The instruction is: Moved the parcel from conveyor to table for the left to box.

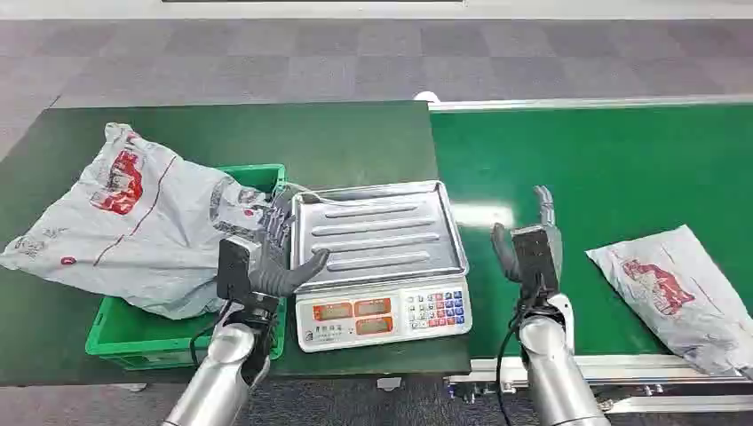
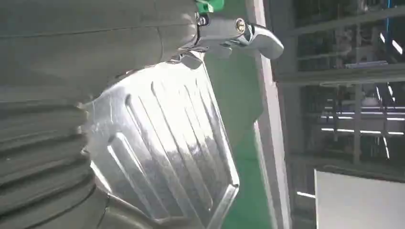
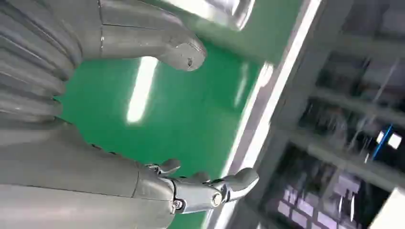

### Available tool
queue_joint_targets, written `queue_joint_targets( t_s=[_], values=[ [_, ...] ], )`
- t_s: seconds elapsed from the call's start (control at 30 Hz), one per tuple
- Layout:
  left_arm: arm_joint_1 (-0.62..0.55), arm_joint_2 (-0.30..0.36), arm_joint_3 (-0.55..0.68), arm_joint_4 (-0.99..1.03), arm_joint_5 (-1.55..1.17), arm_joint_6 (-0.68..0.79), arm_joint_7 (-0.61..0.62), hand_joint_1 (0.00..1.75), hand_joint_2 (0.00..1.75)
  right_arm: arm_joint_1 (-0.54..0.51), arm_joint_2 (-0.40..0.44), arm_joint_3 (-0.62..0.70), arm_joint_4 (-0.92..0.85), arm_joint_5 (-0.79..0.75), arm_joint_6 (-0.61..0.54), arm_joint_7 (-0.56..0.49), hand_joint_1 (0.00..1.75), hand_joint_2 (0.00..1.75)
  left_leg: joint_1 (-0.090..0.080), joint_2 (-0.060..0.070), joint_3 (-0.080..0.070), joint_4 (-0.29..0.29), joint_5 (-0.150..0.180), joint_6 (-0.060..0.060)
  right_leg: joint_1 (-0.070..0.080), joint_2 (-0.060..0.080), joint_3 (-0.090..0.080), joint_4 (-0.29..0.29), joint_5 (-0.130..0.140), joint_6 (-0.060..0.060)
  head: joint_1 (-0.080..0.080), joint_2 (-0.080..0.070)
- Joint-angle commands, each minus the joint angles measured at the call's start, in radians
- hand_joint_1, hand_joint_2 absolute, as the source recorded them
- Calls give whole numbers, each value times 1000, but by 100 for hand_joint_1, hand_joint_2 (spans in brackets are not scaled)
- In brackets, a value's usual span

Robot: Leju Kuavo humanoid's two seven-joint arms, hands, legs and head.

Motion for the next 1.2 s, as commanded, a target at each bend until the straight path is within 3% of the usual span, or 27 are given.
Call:
queue_joint_targets(
  t_s=[0.03,0.17,0.33,1.0,1.2],
  values=[
    [14,20,50,47,-29,32,-15,0,175,127,-13,-188,-17,257,-219,28,0,175,0,-4,3,-3,1,1,0,-5,5,-3,-1,0,0,0],
    [11,-2,66,41,-49,27,-11,0,175,171,27,-222,-54,486,-270,113,0,175,0,-2,2,-3,1,1,-1,-3,2,-3,0,0,0,0],
    [12,-6,71,44,-59,21,-4,0,175,211,37,-257,-93,547,-269,142,0,175,-1,-2,0,-1,0,0,0,-2,0,-1,0,0,0,0],
    [51,1,105,16,-54,21,-13,0,175,244,60,-292,-153,575,-259,153,0,175,-1,1,1,-3,1,1,-1,0,0,-2,2,0,0,0],
    [55,-2,104,13,-31,10,-30,0,175,205,35,-319,-74,545,-259,144,0,175,0,0,0,-1,0,1,0,0,0,0,1,0,0,0]
  ],
)
